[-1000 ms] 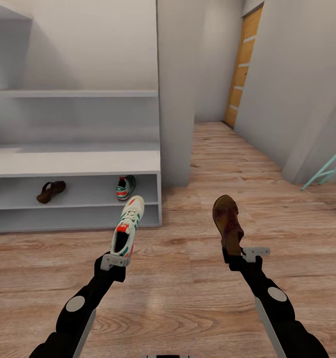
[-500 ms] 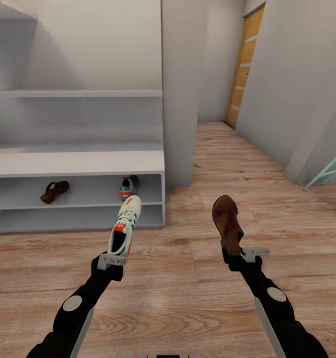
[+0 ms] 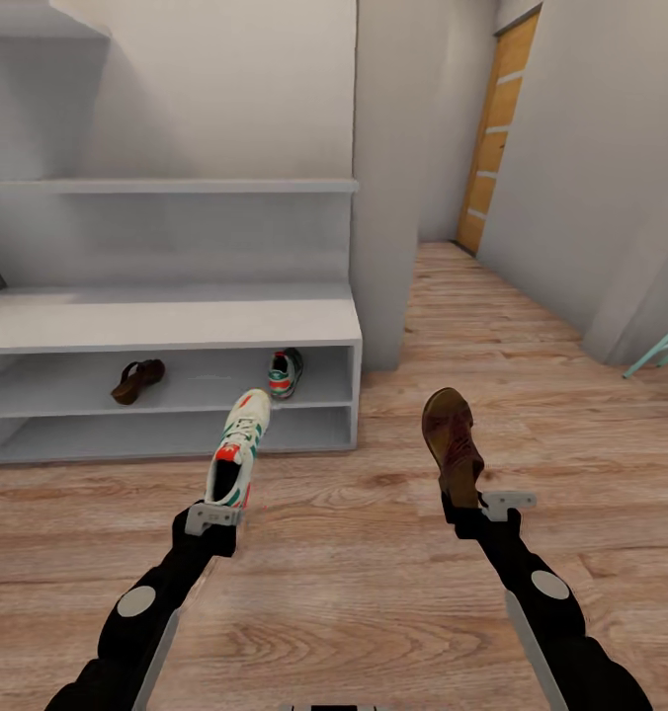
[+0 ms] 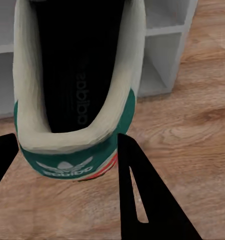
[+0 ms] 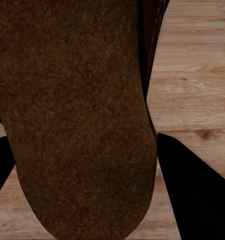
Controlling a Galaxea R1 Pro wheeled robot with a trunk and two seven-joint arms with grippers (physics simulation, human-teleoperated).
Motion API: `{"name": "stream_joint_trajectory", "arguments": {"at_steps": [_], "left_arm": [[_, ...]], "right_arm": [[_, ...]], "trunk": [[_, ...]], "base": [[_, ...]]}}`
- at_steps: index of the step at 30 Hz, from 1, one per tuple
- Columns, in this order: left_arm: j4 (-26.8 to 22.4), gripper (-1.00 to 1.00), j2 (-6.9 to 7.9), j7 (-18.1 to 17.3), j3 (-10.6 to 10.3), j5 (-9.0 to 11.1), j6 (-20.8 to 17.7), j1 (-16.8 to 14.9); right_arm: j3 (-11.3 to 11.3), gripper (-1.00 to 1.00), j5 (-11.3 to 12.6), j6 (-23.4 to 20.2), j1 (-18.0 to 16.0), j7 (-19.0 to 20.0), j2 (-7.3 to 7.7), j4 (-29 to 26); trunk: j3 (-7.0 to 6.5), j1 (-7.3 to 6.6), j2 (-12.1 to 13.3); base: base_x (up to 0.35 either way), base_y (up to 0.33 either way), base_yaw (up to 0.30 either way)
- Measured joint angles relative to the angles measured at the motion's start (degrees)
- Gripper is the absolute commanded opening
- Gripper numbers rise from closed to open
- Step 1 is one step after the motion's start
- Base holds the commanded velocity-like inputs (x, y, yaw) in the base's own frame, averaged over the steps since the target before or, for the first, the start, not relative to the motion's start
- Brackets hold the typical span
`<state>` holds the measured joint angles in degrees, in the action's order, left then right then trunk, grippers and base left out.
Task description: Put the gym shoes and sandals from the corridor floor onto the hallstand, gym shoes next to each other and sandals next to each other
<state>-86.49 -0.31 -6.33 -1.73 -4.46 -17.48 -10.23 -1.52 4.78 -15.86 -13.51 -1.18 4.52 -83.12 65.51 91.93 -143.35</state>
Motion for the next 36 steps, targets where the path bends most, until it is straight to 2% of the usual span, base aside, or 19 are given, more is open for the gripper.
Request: {"name": "stream_joint_trajectory", "arguments": {"at_steps": [3,4,5,8,12,18,22,25,28,31,36], "left_arm": [[0.05,-1.0,0.06,-0.06,6.18,0.04,-0.51,-0.21],[0.06,-1.0,0.07,-0.12,7.65,0.09,-1.29,-0.62],[0.1,-1.0,0.07,-0.19,8.79,0.2,-4.45,-2.04],[0.19,-1.0,0.11,-0.41,9.17,0.42,-10.15,-4.78],[0.17,-1.0,0.09,-0.39,9.26,0.36,-15.42,-7.39],[0.16,-1.0,0.14,-0.11,9.11,0.41,-17.24,-9.34],[0.31,-1.0,0.15,0.04,9.11,0.23,-19.69,-13.83],[0.57,-1.0,0.15,0.1,9.06,0.2,-21.03,-15.69],[3.29,-1.0,0.15,0.09,9.1,0.26,-23.94,-19.69],[7.77,-1.0,0.15,0.08,9.1,0.26,-25.15,-23.28],[12.85,-1.0,0.15,0.08,9.1,0.2,-25.45,-26.65]], "right_arm": [[0.0,-1.0,0.0,0.0,0.0,0.0,0.0,0.0],[0.0,-1.0,-0.02,0.0,0.0,0.0,0.0,0.0],[0.0,-1.0,-0.01,0.0,0.0,0.0,0.0,0.0],[0.0,-1.0,0.0,0.0,0.0,0.0,0.0,0.0],[0.01,-1.0,-0.02,-0.03,0.0,0.03,0.04,-0.07],[0.44,-1.0,-0.01,-0.05,0.0,0.07,0.09,-0.23],[0.71,-1.0,-0.01,-0.33,0.0,0.08,0.19,-1.13],[1.07,-1.0,0.02,-3.76,0.0,0.07,0.46,-2.85],[4.64,-1.0,-0.26,-11.6,-0.12,0.04,0.7,-3.5],[6.4,-1.0,-0.05,-13.88,-0.16,0.02,0.8,-3.61],[6.89,-1.0,0.0,-16.53,-0.17,-0.03,0.82,-3.64]], "trunk": [[0.0,0.0,0.0],[0.0,0.0,0.0],[0.0,0.0,0.0],[0.0,0.0,0.0],[0.0,0.0,0.0],[0.0,0.0,0.0],[-0.01,0.0,0.0],[0.0,0.0,0.0],[0.0,0.0,0.0],[0.0,0.0,0.0],[0.0,0.0,0.0]], "base": [[0.0,0.319,0.0],[0.0,0.319,0.0],[0.0,0.319,0.0],[0.0,0.303,0.0],[0.0,0.121,0.0],[0.0,0.017,0.0],[0.0,0.001,0.0],[0.0,0.0,0.0],[0.0,0.0,0.0],[0.0,0.0,0.0],[0.0,0.0,0.0]]}}
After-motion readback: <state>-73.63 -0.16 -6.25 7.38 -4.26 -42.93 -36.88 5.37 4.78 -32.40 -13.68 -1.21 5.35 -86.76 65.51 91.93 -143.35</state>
